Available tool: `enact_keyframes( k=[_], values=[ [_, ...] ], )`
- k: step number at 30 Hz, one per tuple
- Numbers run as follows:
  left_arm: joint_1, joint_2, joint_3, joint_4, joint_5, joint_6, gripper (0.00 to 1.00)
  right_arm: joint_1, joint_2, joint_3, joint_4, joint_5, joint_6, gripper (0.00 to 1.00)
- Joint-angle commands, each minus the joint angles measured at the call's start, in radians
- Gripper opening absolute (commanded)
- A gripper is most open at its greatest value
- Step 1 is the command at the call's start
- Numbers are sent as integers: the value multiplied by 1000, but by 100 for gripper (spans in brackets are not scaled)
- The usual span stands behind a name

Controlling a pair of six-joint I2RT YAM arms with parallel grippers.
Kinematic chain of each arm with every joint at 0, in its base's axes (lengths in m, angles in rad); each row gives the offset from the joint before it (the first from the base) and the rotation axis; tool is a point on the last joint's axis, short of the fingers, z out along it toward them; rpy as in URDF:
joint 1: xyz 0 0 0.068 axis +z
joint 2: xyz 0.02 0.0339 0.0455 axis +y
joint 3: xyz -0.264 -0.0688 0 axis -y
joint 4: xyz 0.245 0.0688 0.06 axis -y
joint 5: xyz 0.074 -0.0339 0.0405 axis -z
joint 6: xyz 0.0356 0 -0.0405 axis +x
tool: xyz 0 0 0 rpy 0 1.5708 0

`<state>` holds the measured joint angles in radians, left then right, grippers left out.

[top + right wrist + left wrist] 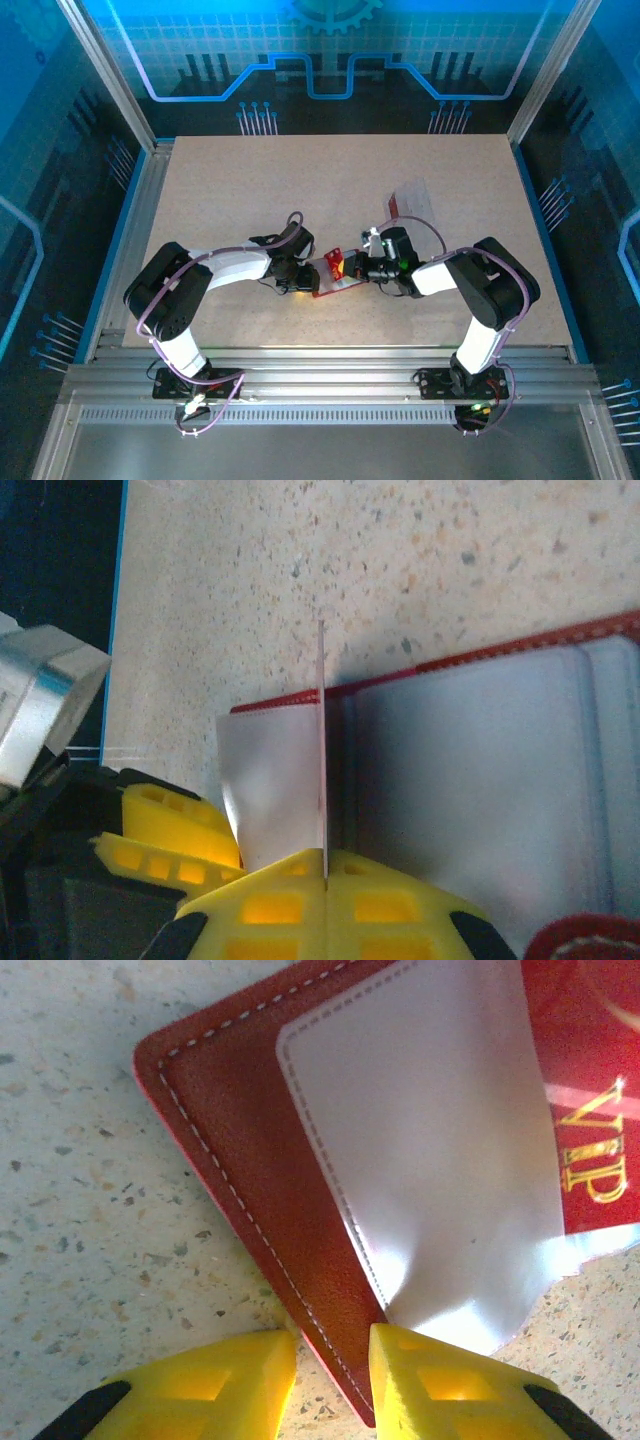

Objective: Put the credit cards into the card holder

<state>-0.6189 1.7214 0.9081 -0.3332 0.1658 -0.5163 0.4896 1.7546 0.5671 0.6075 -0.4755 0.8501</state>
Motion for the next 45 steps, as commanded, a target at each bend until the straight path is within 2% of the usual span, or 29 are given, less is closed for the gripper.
enact_keyframes(
  k=[1, 8, 16, 20, 23, 28, 36, 45],
  values=[
    [-8, 74, -32, 8, 4, 16, 30, -4, -1, -30, -4, -31, 16, 0],
    [-3, 22, -34, 4, 45, 0, 30, 9, -20, -34, -121, 26, -46, 0],
    [12, -182, -50, -43, 41, -43, 30, 18, -16, -17, -186, 65, -74, 0],
    [11, -207, -2, -78, 37, -41, 22, 21, -5, -10, -187, 57, -76, 0],
    [13, -183, 45, -78, 42, -40, 15, 23, 3, -6, -180, 45, -74, 0],
    [29, -54, 114, -69, 50, -29, 0, 23, 16, 2, -160, 14, -62, 0],
    [44, 49, 83, -37, 43, -21, 0, 15, 37, 19, -180, -47, -68, 0],
    [54, 66, 25, -18, 29, -12, 0, -2, 42, 49, -287, -95, -117, 0]
  ],
)
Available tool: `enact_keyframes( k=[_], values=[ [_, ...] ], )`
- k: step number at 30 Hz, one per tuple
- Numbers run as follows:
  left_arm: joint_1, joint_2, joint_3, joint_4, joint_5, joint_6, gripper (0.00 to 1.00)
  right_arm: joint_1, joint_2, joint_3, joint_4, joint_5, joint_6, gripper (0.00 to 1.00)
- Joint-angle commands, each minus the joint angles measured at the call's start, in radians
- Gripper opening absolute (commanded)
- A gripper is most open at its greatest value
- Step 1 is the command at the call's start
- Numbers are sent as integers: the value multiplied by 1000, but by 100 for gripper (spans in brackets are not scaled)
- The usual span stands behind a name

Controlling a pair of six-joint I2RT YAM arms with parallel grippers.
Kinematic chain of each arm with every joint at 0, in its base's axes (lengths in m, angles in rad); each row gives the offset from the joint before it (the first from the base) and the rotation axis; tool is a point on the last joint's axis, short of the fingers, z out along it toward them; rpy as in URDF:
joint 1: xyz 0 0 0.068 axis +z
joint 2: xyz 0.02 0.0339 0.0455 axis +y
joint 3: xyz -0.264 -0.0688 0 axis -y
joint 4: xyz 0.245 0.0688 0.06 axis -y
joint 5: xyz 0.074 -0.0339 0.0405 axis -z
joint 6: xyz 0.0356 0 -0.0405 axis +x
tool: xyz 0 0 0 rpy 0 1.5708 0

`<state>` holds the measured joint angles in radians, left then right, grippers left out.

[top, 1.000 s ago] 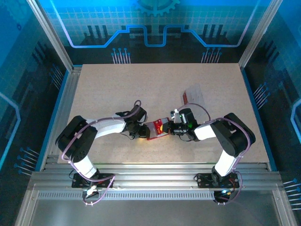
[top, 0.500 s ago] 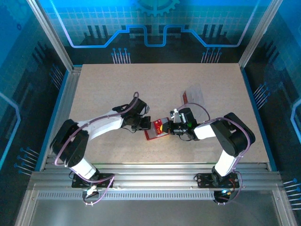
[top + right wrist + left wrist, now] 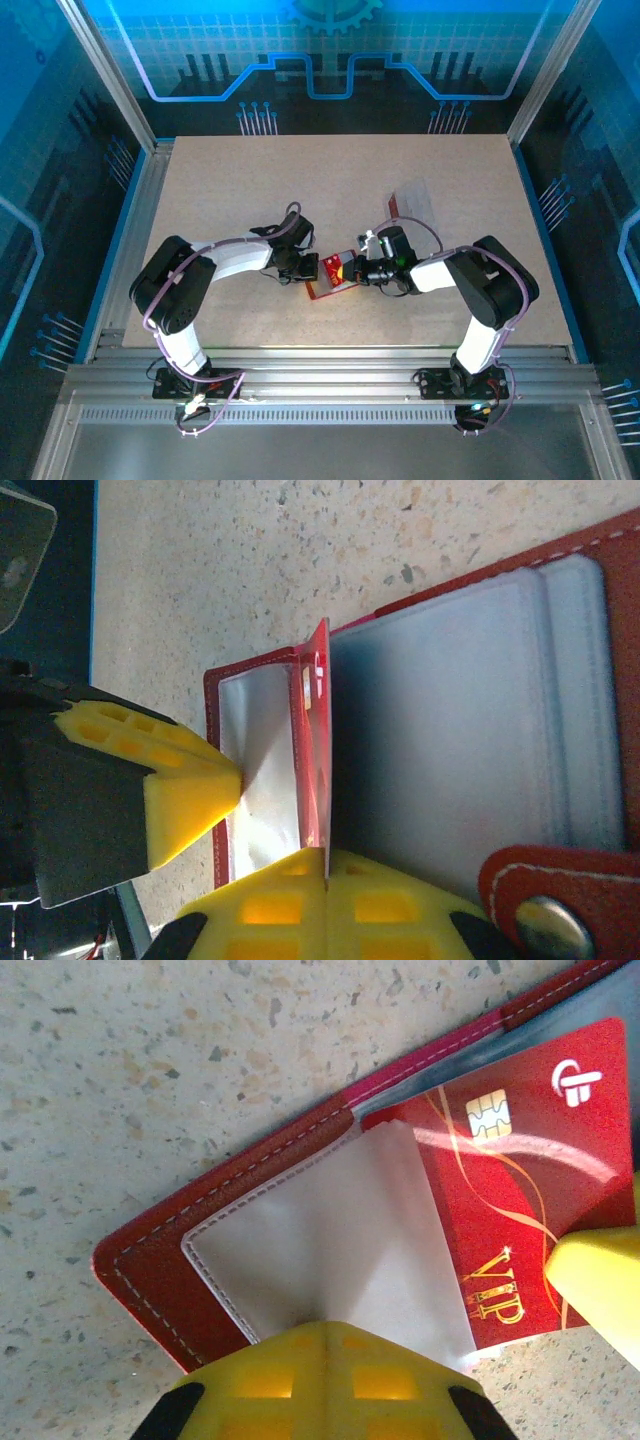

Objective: Put the credit cards into the card holder

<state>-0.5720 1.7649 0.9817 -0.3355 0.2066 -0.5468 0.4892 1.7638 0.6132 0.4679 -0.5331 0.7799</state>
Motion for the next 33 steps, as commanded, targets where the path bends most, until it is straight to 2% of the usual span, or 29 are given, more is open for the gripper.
enact_keyframes(
  k=[1, 10, 33],
  values=[
    [8, 22, -53, -15, -13, 19, 0, -4, 31, 5, -162, -40, -54, 0],
    [13, 37, -75, 4, -8, 21, 0, -29, 14, 15, -271, -84, -120, 0],
    [15, 48, -78, 11, 2, 28, 0, -29, 119, 160, -411, -182, -207, 0]
  ],
)
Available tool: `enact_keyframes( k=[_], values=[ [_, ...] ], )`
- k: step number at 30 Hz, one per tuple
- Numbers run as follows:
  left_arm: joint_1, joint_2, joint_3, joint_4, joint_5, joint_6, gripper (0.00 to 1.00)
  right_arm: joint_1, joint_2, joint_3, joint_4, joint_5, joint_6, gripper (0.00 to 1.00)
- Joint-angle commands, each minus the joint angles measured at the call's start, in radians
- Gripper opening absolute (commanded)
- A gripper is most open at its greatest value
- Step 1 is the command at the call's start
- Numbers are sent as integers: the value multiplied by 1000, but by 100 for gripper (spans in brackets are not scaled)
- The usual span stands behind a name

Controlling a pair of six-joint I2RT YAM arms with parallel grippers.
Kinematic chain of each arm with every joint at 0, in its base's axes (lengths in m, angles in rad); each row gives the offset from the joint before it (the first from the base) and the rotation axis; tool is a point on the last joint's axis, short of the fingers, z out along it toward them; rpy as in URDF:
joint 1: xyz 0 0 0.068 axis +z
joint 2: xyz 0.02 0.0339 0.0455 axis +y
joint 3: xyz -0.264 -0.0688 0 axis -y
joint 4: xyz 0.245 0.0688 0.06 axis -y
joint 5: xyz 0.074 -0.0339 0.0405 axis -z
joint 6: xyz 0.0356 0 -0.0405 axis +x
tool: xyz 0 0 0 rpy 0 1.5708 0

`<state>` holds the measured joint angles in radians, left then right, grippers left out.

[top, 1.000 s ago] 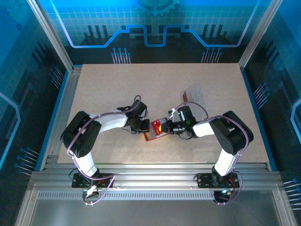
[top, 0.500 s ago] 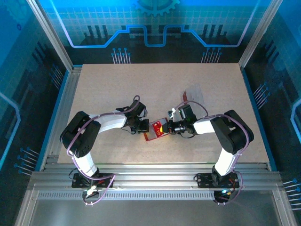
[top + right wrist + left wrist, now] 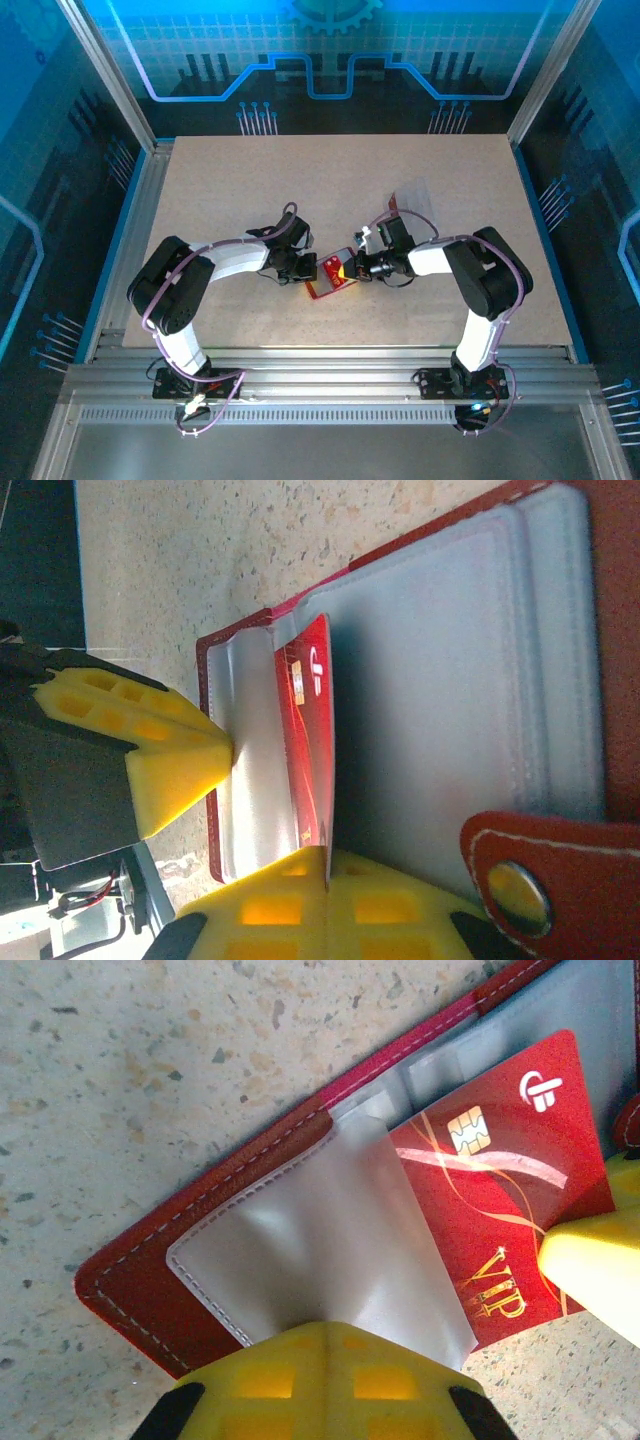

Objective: Put the credit cards into the card holder

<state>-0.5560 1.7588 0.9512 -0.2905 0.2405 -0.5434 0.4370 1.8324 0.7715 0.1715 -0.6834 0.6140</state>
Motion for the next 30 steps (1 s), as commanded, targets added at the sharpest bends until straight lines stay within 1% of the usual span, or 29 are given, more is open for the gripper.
enact_keyframes(
  k=[1, 8, 15, 19, 24, 30],
  values=[
    [-1, 54, -47, -35, -33, 25, 0, 22, 49, 2, -118, -31, -42, 0],
    [3, 54, -50, -31, -33, 26, 0, 51, 33, -7, -148, -60, -54, 0],
    [22, 32, -58, -36, -42, 47, 0, 49, 25, -15, -177, -101, -66, 0],
    [25, 12, -66, -34, -49, 55, 0, 48, 16, -14, -210, -99, -74, 0],
    [39, -12, -71, 3, 12, 51, 0, 42, -8, -26, -220, -108, -57, 0],
    [60, -16, -51, -4, 17, 55, 1, 36, -6, -8, -253, -123, -69, 0]
  ],
)
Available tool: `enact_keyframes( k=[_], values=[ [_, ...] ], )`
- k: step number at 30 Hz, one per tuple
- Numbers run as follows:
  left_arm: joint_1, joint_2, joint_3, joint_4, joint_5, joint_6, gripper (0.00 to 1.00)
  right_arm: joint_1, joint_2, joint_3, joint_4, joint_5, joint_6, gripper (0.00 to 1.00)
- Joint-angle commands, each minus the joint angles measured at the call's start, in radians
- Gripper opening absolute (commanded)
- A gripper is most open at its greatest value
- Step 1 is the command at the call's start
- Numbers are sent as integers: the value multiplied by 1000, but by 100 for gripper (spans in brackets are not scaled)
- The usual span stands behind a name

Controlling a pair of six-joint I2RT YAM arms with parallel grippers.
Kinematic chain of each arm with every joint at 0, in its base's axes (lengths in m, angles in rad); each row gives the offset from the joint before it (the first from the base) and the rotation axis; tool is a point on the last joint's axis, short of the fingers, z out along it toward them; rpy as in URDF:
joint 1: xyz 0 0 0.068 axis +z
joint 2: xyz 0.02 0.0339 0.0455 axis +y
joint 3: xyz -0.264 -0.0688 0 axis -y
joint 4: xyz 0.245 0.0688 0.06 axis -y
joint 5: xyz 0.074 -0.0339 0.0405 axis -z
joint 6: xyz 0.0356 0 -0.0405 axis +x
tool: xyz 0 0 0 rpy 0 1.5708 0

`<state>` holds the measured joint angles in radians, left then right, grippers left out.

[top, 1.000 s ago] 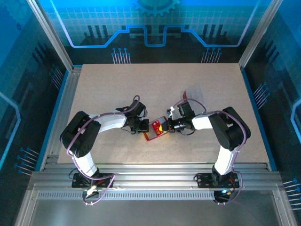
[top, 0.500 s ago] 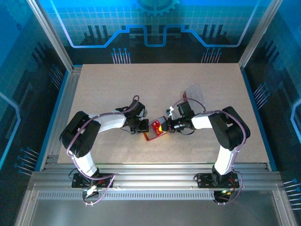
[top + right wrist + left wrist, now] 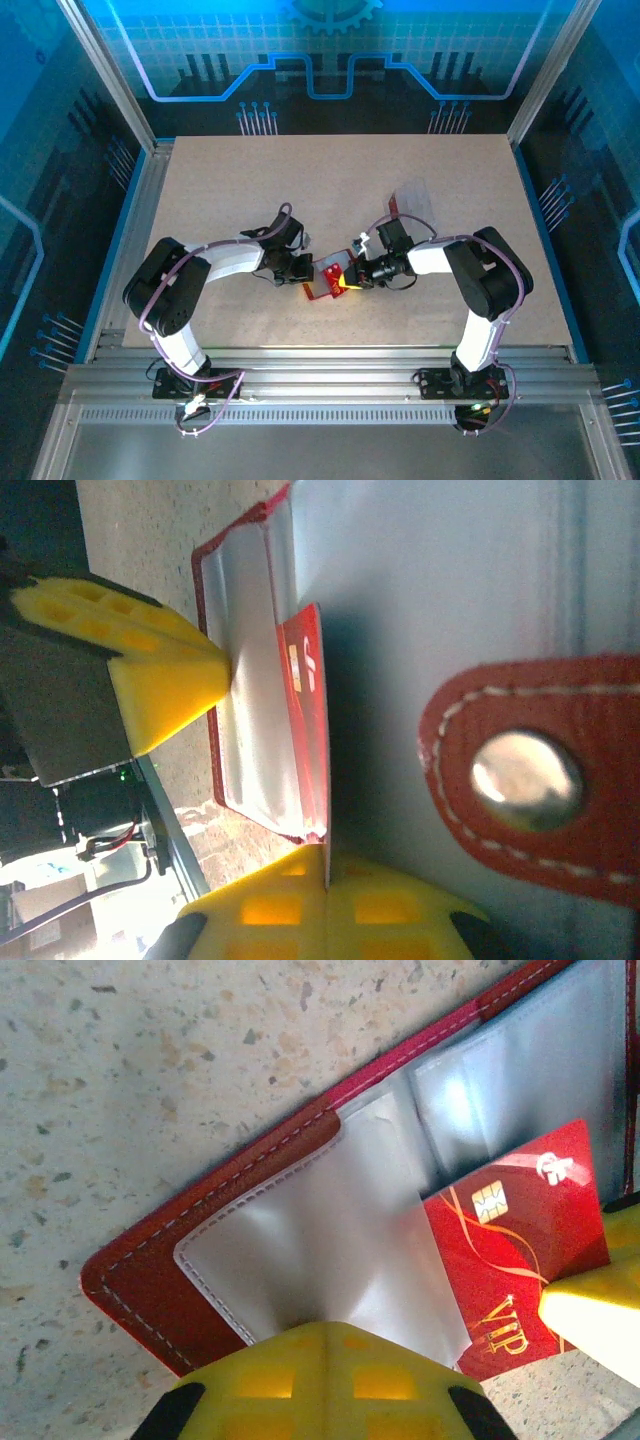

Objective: Put the credit cards into the card holder

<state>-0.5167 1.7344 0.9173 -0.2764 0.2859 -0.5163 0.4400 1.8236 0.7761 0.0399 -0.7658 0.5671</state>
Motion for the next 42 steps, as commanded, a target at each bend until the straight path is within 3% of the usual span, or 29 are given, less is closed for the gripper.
enact_keyframes(
  k=[1, 12, 27, 35, 42],
  values=[
    [24, 10, -19, -16, -27, 28, 1, 30, 6, -5, -129, -43, -28, 0],
    [30, 45, -35, -1, -30, 48, 1, 18, 61, 98, -231, -62, -79, 0],
    [32, 57, -46, 11, -24, 50, 1, -12, 68, 153, -192, -135, -57, 0],
    [33, 56, -47, 15, -17, 48, 1, -15, 118, 216, -242, -94, -95, 0],
    [33, 62, -44, 16, -14, 47, 1, -6, 74, 149, -157, 8, -63, 0]
  ],
)
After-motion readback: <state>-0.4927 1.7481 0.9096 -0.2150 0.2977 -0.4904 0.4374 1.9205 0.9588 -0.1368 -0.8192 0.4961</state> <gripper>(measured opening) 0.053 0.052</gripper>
